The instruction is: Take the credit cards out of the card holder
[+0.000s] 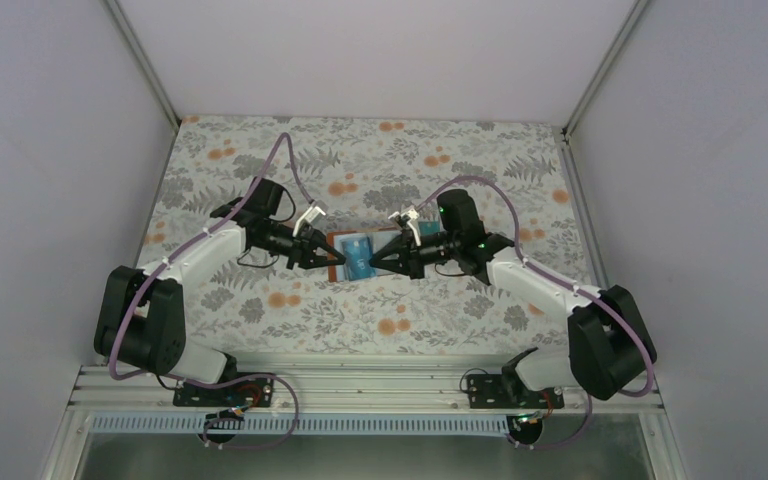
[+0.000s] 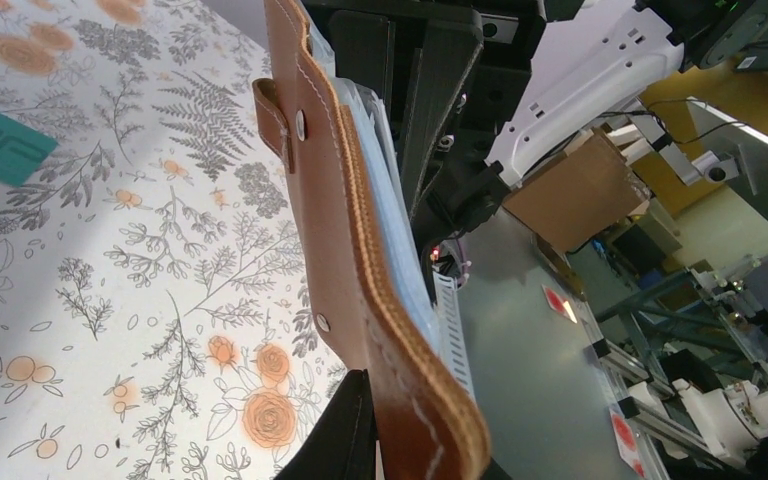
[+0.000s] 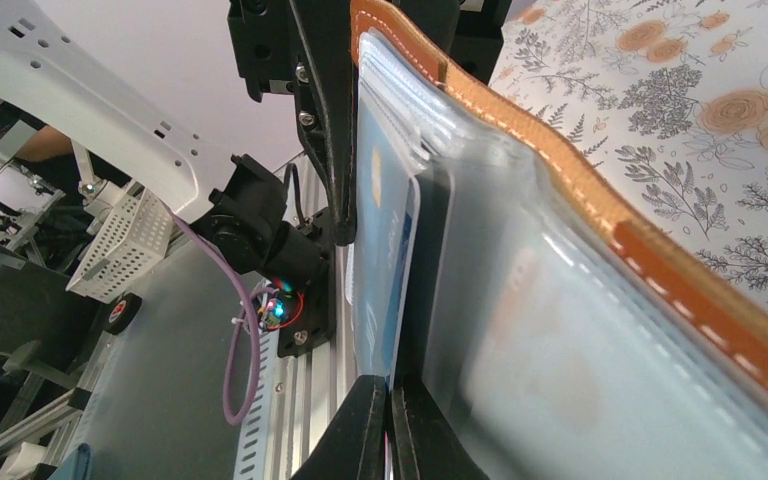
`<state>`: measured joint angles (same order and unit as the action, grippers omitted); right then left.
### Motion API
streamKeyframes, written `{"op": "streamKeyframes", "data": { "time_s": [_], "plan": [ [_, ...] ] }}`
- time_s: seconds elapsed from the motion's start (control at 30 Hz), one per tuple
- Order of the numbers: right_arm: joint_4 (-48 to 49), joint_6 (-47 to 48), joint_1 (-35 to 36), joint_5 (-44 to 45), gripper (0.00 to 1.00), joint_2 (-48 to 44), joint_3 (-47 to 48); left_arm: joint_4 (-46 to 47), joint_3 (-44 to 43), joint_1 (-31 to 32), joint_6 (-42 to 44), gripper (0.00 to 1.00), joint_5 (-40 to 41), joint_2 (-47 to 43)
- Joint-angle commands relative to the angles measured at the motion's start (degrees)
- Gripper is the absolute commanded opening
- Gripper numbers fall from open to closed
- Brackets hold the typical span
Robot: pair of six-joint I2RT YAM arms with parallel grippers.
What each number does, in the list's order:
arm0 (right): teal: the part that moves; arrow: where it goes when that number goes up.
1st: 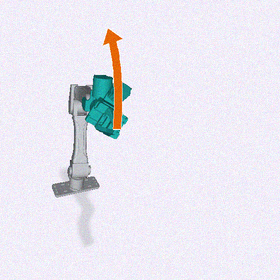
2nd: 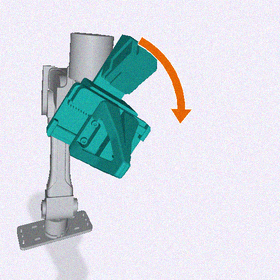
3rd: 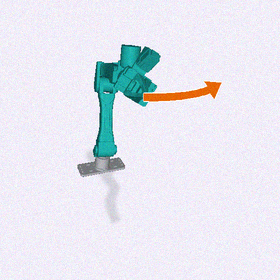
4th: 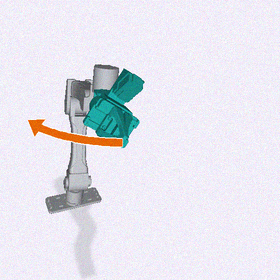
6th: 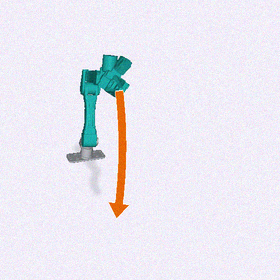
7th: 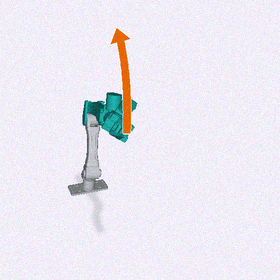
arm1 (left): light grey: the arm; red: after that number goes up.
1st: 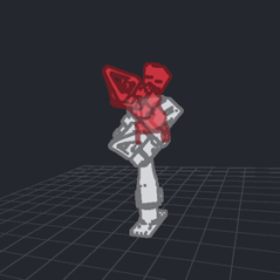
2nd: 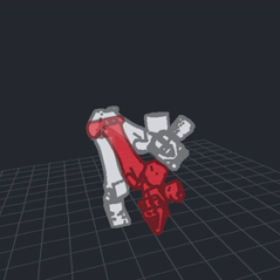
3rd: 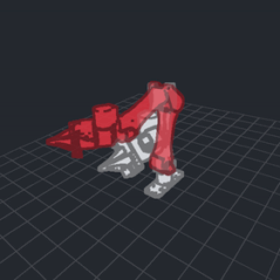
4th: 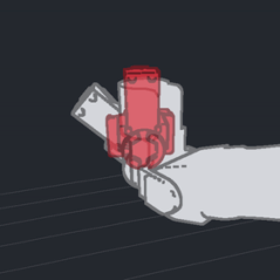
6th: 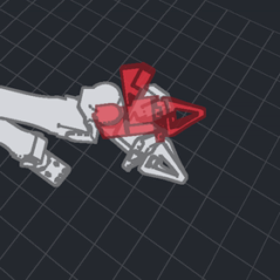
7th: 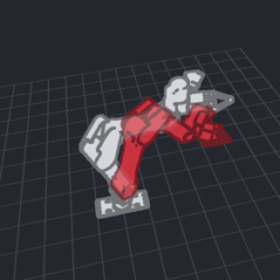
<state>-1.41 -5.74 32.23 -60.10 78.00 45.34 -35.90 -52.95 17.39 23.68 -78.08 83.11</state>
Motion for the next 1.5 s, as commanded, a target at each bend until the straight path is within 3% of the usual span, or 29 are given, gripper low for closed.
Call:
{"op": "streamKeyframes", "data": {
  "time_s": [0.0, 0.63, 0.73, 0.83, 1.03, 1.13, 1.27, 1.47],
  "plan": [
    [-0.12, 1.26, -0.74, 1.7, 0.04, -1.63, 0.41, 0.12, -0.66, 0.53, 2.23, 0.02, -2.51, -0.64],
    [0.93, 0.72, -3.98, -3.0, 0.04, -4.31, -1.8, -0.89, -1.04, 0.54, 3.65, 0.02, -3.21, -0.84],
    [2.33, -0.58, -3.27, -3.79, 0.17, -2.87, -1.34, -0.93, -1.01, 0.5, 3.65, 0.02, -3.35, -0.77],
    [4.75, -2.08, -2.27, -3.8, 0.21, -1.57, -1.22, -1.01, -1.05, 0.49, 3.65, 0.02, -3.39, -0.78],
    [6.92, -4.0, -1.45, -1.96, 0.17, -0.26, -0.98, -1.2, -1.02, 0.54, 3.9, 0.02, -3.57, -0.96],
    [6.5, -4.18, -1.42, -1.58, 0.05, -0.26, -0.74, -1.26, -1.02, 0.52, 3.89, 0.02, -3.57, -0.96],
    [2.79, -4.01, -2.25, 2.58, 0.04, -1.52, 0.38, -0.35, -1.2, 0.21, 2.19, 0.02, -3.22, -1.04],
    [-7.75, -4.44, -13.91, 8.47, 0.04, -3.94, 0.36, 8.97, 0.65, -2.37, -9.48, 0.02, 8.49, -1.89]
  ]
}}
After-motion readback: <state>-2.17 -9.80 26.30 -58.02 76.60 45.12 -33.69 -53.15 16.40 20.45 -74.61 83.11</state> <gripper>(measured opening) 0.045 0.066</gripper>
